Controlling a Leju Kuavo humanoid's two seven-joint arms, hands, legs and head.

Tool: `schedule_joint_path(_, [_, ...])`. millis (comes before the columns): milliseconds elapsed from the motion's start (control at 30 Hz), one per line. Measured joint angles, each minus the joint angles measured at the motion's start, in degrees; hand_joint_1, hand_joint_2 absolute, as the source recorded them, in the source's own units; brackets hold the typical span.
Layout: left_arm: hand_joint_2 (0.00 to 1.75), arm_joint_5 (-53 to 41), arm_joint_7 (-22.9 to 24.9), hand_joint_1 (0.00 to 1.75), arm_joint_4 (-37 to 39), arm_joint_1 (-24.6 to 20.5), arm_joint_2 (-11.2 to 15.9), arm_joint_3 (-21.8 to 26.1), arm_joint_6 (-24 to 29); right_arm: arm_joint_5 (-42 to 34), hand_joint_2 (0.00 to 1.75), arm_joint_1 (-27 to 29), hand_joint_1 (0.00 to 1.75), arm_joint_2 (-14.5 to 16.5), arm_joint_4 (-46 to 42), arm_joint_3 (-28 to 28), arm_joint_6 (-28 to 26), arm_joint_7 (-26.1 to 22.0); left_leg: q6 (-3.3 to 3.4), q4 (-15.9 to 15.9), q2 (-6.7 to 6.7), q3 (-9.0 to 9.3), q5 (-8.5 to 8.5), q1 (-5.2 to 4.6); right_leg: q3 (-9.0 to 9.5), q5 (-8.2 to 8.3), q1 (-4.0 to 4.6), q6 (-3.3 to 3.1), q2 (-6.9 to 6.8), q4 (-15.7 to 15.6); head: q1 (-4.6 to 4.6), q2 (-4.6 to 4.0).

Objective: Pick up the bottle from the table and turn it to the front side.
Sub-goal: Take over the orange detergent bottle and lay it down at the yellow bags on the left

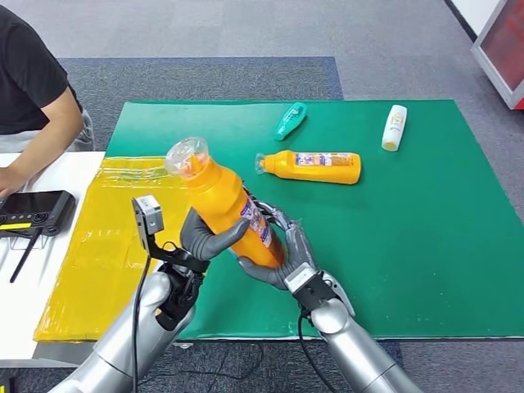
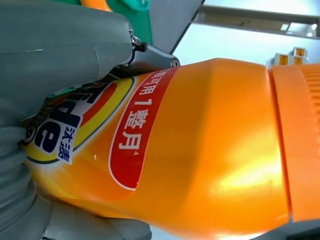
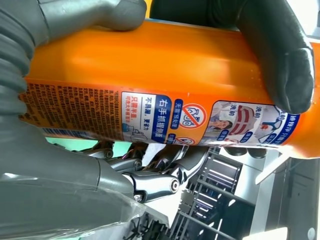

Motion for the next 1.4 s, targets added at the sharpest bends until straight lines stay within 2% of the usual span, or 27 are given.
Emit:
schedule_joint_path(100, [1.75,-1.71,-0.86,1.75,-0.69,0.56,0.16,0.09,1.96,-0.15,1.75,-0.25,0.19,0.01,0.43,-0.03,-0.08,0.02,0.0,0.0,0.0,0.0,0.0,0.0,0.0,0.0,0.0,0.0,0.0,0.0,0.01,0.0])
schedule_joint_path(133, [1.75,-2.11,-1.07,1.75,-0.94,0.71,0.24,0.2,2.61,-0.2,1.75,-0.3,0.05,0.01,0.58,-0.04,-0.08,0.01,0.0,0.0,0.0,0.0,0.0,0.0,0.0,0.0,0.0,0.0,0.0,0.0,0.01,0.0])
schedule_joint_path(167, [1.75,-2.46,-1.21,1.75,-1.18,0.79,0.36,0.39,3.26,-0.25,1.75,-0.32,0.0,0.02,0.72,-0.06,-0.06,-0.02,0.0,0.0,0.0,0.0,0.0,0.0,0.0,0.0,0.0,0.0,0.0,0.0,0.01,0.0])
schedule_joint_path(700, [1.75,-6.62,-0.19,1.75,-2.61,1.71,3.56,2.82,7.76,-0.74,1.75,-0.25,0.0,0.92,2.88,-0.55,-0.11,-0.19,-0.01,0.0,0.0,-0.02,0.04,0.0,-0.04,0.01,0.01,-0.02,0.0,0.01,0.01,0.0])
schedule_joint_path(1000, [1.75,-3.99,4.22,1.75,-2.12,3.5,5.47,3.82,4.01,-0.66,1.75,-0.01,0.0,1.93,4.4,-1.52,-0.42,-0.19,-0.01,0.0,0.01,-0.04,0.04,0.0,-0.07,0.02,0.01,-0.02,0.0,0.01,0.0,0.0])
schedule_joint_path(1233, [1.75,-4.17,6.88,1.75,-1.41,4.9,6.84,3.73,3.08,-0.72,1.75,0.06,0.0,2.3,5.31,-2.16,-0.64,-0.2,-0.01,0.0,0.01,-0.05,0.04,0.0,-0.08,0.01,0.01,-0.02,0.0,0.01,0.0,0.0])
schedule_joint_path(1400, [1.75,-7.51,8.45,1.75,-1.01,5.78,8.98,3.29,3.79,-0.87,1.75,0.42,0.0,2.5,5.78,-2.72,-0.8,-0.21,-0.03,0.0,0.02,-0.05,0.05,0.01,-0.1,0.02,0.02,-0.03,0.01,0.01,0.0,0.0])
